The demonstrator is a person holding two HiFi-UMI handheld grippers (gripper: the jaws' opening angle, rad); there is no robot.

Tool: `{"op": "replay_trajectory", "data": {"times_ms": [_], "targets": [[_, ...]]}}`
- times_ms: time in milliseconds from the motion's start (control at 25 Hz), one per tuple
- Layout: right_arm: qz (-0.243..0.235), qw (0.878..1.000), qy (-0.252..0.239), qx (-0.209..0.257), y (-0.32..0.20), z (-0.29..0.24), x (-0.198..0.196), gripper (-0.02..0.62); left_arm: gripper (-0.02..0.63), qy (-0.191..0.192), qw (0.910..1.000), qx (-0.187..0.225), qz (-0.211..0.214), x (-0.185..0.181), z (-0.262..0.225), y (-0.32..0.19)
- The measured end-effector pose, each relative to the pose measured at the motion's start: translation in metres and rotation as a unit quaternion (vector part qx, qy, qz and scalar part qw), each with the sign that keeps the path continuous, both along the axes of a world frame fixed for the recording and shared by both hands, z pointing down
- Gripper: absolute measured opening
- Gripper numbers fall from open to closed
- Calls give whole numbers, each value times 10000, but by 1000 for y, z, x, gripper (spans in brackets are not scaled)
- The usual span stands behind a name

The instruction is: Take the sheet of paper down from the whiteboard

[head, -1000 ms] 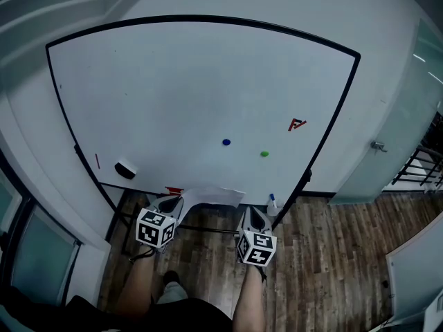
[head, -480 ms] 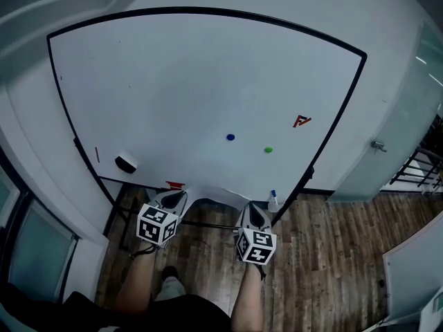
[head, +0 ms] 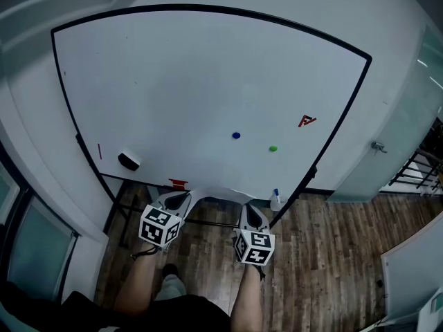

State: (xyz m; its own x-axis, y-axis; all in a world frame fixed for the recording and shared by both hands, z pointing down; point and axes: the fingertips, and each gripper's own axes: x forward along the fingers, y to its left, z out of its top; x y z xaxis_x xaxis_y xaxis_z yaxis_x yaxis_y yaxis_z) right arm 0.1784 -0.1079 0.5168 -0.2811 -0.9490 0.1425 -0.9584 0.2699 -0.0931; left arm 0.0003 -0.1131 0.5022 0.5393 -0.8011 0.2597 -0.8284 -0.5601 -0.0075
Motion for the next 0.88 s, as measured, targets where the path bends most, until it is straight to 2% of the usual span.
{"op": "replay_trajectory", "data": {"times_ms": [280, 880], "targets": [[2, 10000, 36, -25, 14, 3, -2, 25, 20, -18, 9999, -70, 84, 3, 6, 10], [203, 9996, 33, -169, 29, 19, 13, 25, 20, -163, 9981, -244, 538, 32, 22, 26]]}}
